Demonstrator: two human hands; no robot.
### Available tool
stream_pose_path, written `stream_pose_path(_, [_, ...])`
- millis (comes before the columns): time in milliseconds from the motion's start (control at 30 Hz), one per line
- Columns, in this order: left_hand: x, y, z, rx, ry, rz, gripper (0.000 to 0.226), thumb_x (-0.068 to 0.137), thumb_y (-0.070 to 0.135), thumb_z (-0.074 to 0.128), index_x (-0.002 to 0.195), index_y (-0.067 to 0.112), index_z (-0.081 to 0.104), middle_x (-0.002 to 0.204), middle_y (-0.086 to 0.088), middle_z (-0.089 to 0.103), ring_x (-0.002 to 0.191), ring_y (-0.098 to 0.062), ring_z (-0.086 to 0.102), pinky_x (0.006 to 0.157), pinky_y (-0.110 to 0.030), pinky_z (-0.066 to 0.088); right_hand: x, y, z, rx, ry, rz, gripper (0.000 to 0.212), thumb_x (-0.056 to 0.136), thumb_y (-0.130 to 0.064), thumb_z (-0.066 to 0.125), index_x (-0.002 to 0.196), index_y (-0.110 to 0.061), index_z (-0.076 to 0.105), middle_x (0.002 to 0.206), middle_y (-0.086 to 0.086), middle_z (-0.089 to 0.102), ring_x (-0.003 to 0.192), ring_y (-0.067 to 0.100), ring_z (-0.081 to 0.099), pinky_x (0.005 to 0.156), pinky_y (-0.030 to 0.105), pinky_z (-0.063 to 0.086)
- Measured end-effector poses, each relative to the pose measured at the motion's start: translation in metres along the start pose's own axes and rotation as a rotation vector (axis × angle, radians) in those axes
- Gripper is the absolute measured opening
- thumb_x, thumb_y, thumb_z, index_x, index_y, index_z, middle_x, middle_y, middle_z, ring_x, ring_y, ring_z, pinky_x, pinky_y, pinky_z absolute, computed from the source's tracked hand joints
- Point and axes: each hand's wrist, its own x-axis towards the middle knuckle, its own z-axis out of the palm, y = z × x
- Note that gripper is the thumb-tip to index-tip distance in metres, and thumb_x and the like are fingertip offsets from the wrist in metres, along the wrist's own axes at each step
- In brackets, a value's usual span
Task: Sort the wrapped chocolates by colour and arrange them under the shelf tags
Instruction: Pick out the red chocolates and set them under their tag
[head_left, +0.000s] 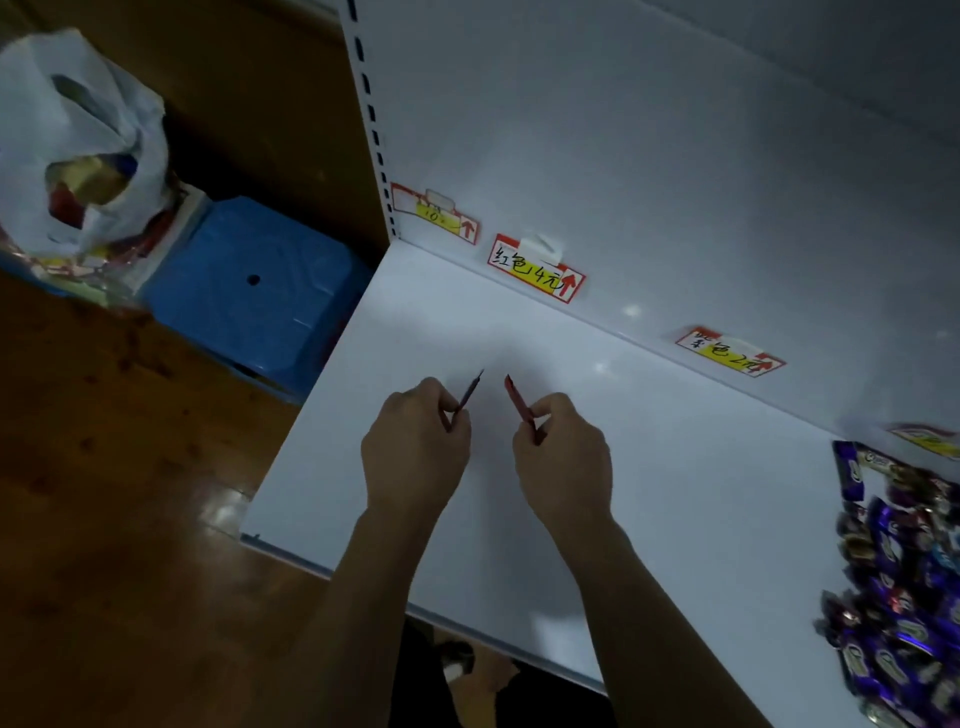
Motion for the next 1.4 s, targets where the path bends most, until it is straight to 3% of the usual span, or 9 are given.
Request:
stream_pose_path(100, [0.028,-0.003,0.006,-0.01,-0.009,0.002,0.011,0.09,0.03,0.062,0.09,0.019,0.062,0.082,0.005,0.062,0.077,-0.013,0.058,0.062,-0.027,0.048,0.015,-0.013,0.014,0.033,0.058,0.032,0.011,0.092,-0.02,0.057,0.103,-0.02,0.058,0.093,0.001,0.071,0.079,0.02,0.068,0.073,0.038,0.058])
stream_pose_path(267, [0.047,-0.002,0.015,-0.065,-0.026,0.024,0.014,0.092,0.028,0.056,0.097,0.02,0.066,0.091,0.006,0.064,0.087,-0.013,0.058,0.072,-0.03,0.052,0.026,-0.023,0.023,0.04,0.121,0.051,0.021,0.093,-0.017,0.055,0.113,-0.014,0.062,0.089,0.001,0.072,0.074,0.019,0.066,0.071,0.033,0.057])
stream_pose_path(533, [0.042,-0.013,0.027,-0.043,-0.154,0.25,0.035,0.091,0.028,0.06,0.124,0.019,0.062,0.116,-0.001,0.066,0.106,-0.02,0.056,0.09,-0.032,0.045,0.022,-0.029,0.018,-0.064,-0.052,0.011,0.05,0.095,-0.031,0.057,0.142,-0.023,0.042,0.129,-0.003,0.059,0.111,0.018,0.06,0.097,0.033,0.048])
stream_pose_path(633, [0.035,-0.015,0.019,-0.094,-0.15,0.238,0.038,0.09,0.034,0.061,0.126,0.019,0.061,0.123,0.001,0.064,0.113,-0.018,0.055,0.099,-0.029,0.04,0.014,-0.031,0.01,-0.113,-0.044,-0.002,0.053,0.094,-0.035,0.056,0.143,-0.027,0.039,0.137,-0.005,0.054,0.119,0.017,0.055,0.103,0.036,0.046])
stream_pose_path(833, [0.023,0.004,-0.021,-0.096,-0.01,0.361,0.04,0.087,0.04,0.061,0.12,0.018,0.066,0.118,0.0,0.068,0.11,-0.021,0.059,0.097,-0.035,0.043,-0.004,-0.045,-0.024,-0.144,0.03,-0.06,0.053,0.093,-0.043,0.054,0.143,-0.035,0.038,0.145,-0.009,0.046,0.129,0.015,0.047,0.108,0.04,0.041])
stream_pose_path(933, [0.01,0.022,-0.04,-0.042,-0.058,0.379,0.041,0.092,0.043,0.056,0.129,0.024,0.058,0.131,0.004,0.059,0.123,-0.016,0.049,0.105,-0.032,0.035,-0.023,-0.043,-0.044,-0.133,0.097,-0.104,0.052,0.093,-0.042,0.055,0.142,-0.034,0.04,0.144,-0.008,0.047,0.128,0.015,0.049,0.106,0.038,0.043])
stream_pose_path(1133, [-0.034,0.069,-0.045,0.034,-0.122,0.515,0.041,0.092,0.041,0.057,0.131,0.028,0.055,0.136,0.007,0.054,0.129,-0.013,0.04,0.108,-0.028,0.027,-0.064,0.007,-0.092,-0.047,0.223,-0.112,0.049,0.092,-0.034,0.059,0.14,-0.027,0.046,0.137,-0.003,0.054,0.12,0.017,0.054,0.1,0.035,0.047])
stream_pose_path(1400, [-0.123,0.167,0.013,0.207,-0.193,0.745,0.039,0.092,0.041,0.055,0.13,0.028,0.056,0.133,0.007,0.056,0.127,-0.014,0.04,0.105,-0.031,0.03,-0.101,0.146,-0.158,0.098,0.369,0.015,0.047,0.092,-0.029,0.06,0.138,-0.024,0.048,0.132,0.0,0.056,0.115,0.019,0.056,0.091,0.037,0.05])
